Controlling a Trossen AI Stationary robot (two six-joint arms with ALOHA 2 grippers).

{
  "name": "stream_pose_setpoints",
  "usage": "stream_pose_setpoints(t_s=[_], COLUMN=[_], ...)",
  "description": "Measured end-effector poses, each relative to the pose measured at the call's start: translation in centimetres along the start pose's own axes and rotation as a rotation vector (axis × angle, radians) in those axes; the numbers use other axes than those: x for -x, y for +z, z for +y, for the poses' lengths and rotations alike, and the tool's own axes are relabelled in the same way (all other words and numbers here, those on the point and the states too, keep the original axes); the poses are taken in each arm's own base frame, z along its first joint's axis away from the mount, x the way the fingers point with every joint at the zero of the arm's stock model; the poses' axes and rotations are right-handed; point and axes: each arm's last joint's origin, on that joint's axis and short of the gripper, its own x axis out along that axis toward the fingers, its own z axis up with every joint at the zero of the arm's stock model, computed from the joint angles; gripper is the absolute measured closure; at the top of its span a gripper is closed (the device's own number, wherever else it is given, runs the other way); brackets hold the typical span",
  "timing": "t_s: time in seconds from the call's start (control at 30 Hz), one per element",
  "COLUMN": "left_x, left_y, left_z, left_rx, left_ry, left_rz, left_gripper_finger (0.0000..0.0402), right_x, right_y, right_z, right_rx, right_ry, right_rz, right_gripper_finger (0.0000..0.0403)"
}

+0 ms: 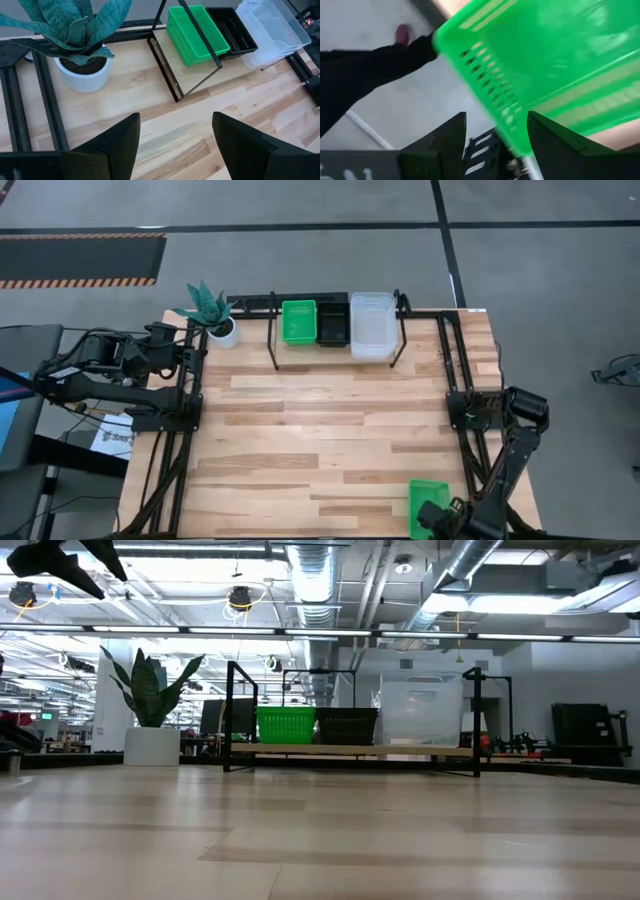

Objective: Stack baskets on shelf by color
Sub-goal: Stack the green bin on top of the other the green bin on the shelf

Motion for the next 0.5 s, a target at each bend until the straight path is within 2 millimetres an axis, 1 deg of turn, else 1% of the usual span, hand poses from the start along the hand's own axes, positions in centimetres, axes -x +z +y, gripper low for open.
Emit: stream_pose_setpoints(t_s=[0.1, 0.37, 0.5], left_x=[-0.01, 0.0, 0.0], left_y=[-0.01, -0.03, -0.04], left_z=[0.0, -0.02, -0.02], left_rx=[0.005, 0.013, 0.013], left_ry=[0.0, -0.006, -0.007], left_rz=[0.0, 0.011, 0.013], left_gripper_finger=[0.0166, 0.0166, 0.0166], right_x=[-0.02, -0.02, 0.0], right_y=[0.18, 0.06, 0.44], right_z=[-0.52, -0.26, -0.6], right_rx=[0.017, 0.247, 0.275], right_ry=[-0.053, -0.024, -0.063], right_rz=[-0.021, -0.022, -0.07], right_gripper_finger=[0.0173, 0.0173, 0.0173])
